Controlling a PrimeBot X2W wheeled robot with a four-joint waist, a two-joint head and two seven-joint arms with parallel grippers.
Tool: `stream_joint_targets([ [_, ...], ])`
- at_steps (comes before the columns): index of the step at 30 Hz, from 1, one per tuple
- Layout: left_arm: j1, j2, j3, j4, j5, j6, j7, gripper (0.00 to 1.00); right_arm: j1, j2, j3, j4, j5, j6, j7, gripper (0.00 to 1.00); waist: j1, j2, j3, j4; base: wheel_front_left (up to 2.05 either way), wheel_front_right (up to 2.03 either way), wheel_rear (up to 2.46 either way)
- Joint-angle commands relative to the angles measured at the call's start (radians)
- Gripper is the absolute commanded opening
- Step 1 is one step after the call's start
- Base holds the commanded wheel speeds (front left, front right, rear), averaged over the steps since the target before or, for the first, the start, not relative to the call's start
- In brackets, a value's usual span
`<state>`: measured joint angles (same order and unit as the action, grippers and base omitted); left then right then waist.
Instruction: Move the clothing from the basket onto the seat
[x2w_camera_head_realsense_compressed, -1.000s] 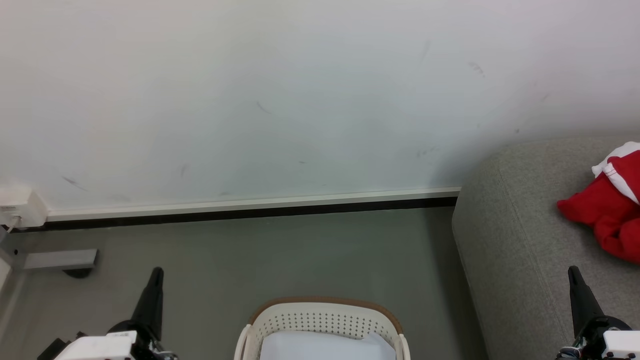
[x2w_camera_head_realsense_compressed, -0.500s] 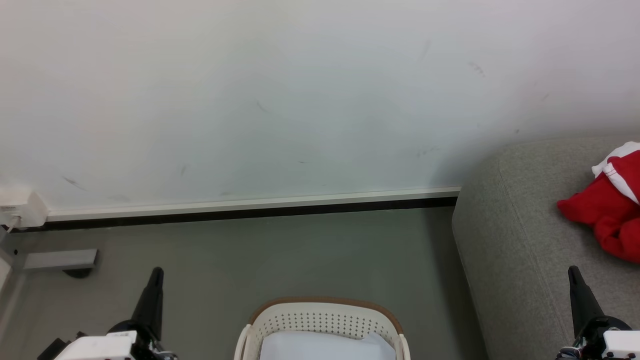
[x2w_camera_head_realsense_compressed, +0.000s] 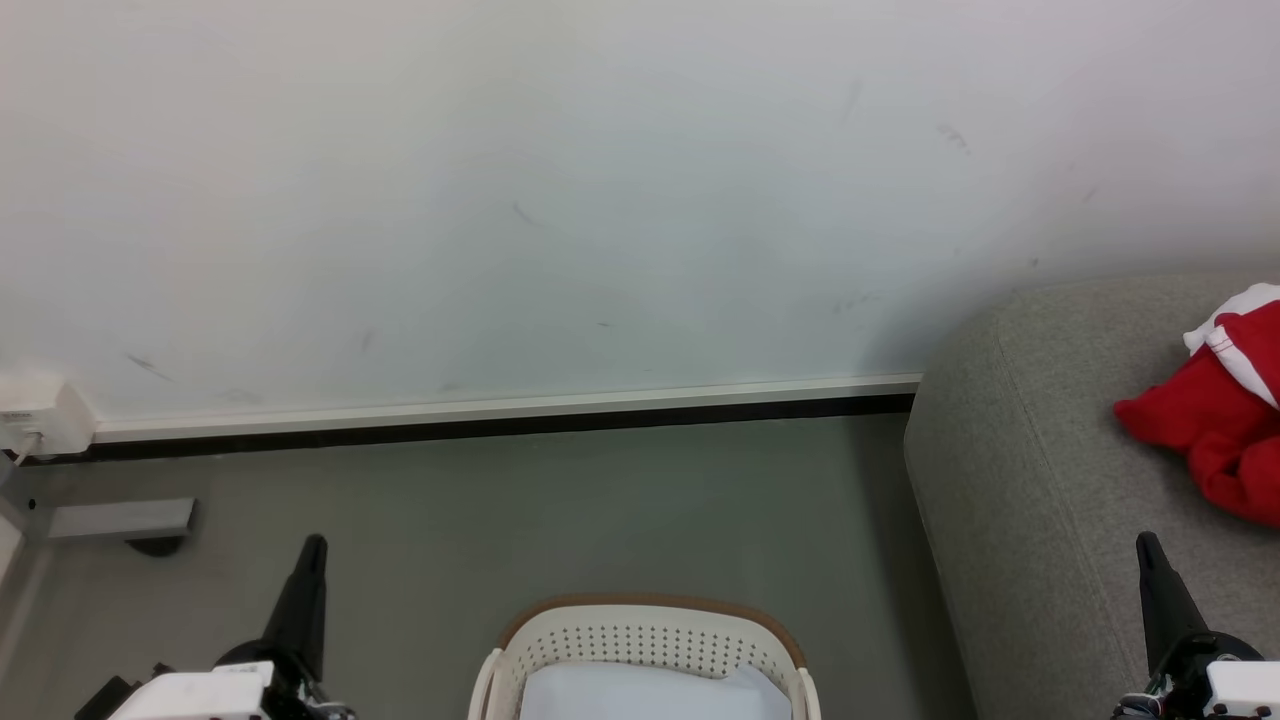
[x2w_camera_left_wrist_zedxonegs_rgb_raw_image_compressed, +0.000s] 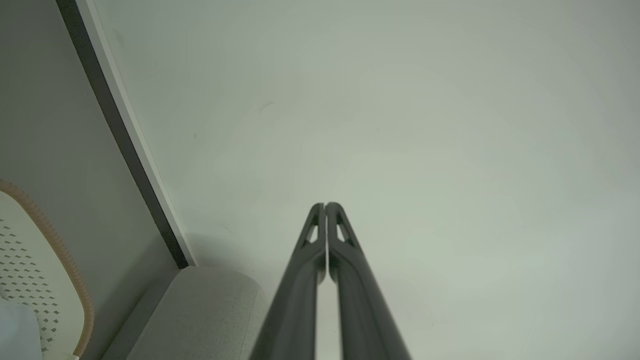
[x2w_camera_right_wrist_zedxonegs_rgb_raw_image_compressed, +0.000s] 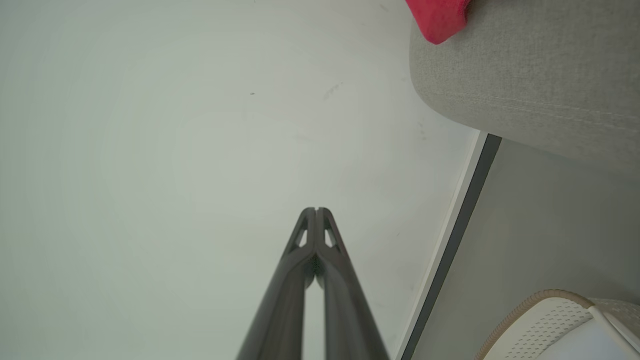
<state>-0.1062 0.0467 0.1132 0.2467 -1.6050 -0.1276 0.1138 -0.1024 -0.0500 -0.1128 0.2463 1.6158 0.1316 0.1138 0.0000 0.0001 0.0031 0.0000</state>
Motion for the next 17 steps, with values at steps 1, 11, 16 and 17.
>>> stream_joint_targets([
  [1,-0.008,0.007,0.002,-0.003,-0.015,-0.006,0.004,0.00,-0.012,-0.002,-0.004,-0.004,-0.006,-0.002,0.004,0.00,0.0000,-0.0001,0.000,0.000,0.00,0.00,0.00],
  [11,-0.008,0.007,0.002,-0.003,-0.015,-0.006,0.004,0.00,-0.012,-0.002,-0.004,-0.004,-0.006,-0.002,0.004,0.00,0.0000,-0.0001,0.000,0.000,0.00,0.00,0.00],
  [16,-0.008,0.007,0.002,-0.003,-0.015,-0.006,0.004,0.00,-0.012,-0.002,-0.005,-0.004,-0.006,-0.002,0.004,0.00,0.0000,-0.0001,0.000,0.000,0.00,0.00,0.00],
  [17,-0.008,0.007,0.002,-0.003,-0.015,-0.006,0.004,0.00,-0.012,-0.002,-0.005,-0.004,-0.006,-0.002,0.004,0.00,0.0000,-0.0001,0.000,0.000,0.00,0.00,0.00],
])
